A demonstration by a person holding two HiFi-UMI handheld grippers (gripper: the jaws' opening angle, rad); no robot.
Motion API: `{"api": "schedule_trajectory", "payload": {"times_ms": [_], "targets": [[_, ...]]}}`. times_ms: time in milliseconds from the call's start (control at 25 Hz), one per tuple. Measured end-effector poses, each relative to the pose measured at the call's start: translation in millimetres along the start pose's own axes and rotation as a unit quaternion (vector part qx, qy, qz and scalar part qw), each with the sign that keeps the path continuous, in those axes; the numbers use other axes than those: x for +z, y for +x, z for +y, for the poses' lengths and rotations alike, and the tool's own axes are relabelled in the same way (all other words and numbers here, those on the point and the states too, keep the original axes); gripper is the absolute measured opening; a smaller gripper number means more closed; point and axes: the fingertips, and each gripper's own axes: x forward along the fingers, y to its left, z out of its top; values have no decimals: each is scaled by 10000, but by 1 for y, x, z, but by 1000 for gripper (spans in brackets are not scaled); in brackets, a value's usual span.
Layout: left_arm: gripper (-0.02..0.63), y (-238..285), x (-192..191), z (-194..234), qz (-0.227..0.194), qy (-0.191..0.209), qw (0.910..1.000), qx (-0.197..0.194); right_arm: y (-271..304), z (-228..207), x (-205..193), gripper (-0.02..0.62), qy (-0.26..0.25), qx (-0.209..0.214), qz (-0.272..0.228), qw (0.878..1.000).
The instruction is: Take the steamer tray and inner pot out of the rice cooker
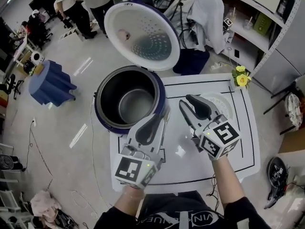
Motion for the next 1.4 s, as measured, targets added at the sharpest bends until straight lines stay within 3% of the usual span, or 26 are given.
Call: {"api": "schedule_trajectory", "payload": {"times_ms": [280, 560, 720, 960, 1160, 1400], "targets": [[51, -51, 38, 58, -359, 157, 9969, 681, 39, 33, 3, 101, 193, 232, 4, 9995], [51, -93, 31, 152, -13, 340, 9850, 1691, 66, 47, 1, 114, 399, 136, 177, 9990], [89, -98, 18, 194, 273, 281, 9786, 2018, 78, 44, -3, 130, 508, 43, 298, 9983], [122, -86, -9, 224, 877, 119, 9789, 1841, 92, 44, -12, 153, 375, -126, 565, 9976], [149, -73, -11, 235, 1025, 137, 9794, 1734, 98, 40, -18, 163, 462, -181, 647, 9967], [164, -62, -19, 237, 1500, 35, 9779, 1455, 100, 40, -21, 164, 603, -158, 686, 9957]]}}
